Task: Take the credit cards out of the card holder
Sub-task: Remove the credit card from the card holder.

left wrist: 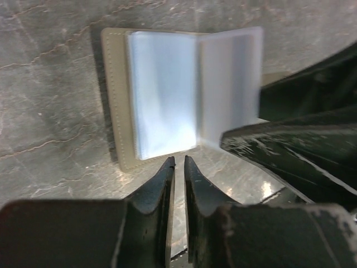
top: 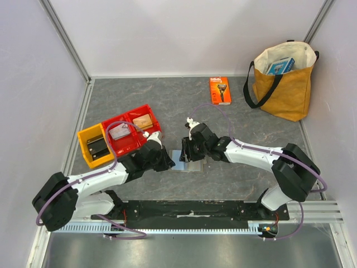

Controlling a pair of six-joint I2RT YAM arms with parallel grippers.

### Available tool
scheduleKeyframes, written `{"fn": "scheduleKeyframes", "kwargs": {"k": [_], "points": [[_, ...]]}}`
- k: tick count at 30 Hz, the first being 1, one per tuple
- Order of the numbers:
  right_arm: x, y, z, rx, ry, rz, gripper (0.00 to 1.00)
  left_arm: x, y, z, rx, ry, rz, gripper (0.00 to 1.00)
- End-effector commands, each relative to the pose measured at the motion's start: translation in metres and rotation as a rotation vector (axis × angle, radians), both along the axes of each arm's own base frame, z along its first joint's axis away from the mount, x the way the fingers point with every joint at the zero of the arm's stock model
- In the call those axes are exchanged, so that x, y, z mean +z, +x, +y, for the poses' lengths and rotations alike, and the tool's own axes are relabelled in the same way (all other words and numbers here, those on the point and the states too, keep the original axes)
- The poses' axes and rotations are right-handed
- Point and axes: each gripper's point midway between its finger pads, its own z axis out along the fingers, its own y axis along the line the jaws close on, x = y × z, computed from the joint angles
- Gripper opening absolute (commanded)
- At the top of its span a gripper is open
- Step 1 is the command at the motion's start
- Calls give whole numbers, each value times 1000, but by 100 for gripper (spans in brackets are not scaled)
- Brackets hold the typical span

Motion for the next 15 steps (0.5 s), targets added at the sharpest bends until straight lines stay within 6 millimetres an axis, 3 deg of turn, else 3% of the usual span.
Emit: {"fn": "scheduleKeyframes", "kwargs": {"k": [1,6,9,15], "points": [[8,10,10,-5,33,-44,52,22,3,-13,1,-117,-43,18],[14,10,21,20,91,-53,51,32,0,-24,-26,-189,-41,22],[21,13,29,22,129,-57,51,27,2,-16,27,-172,-35,22],[11,19,28,1,103,-57,51,15,-1,-5,81,-153,-10,25]]}}
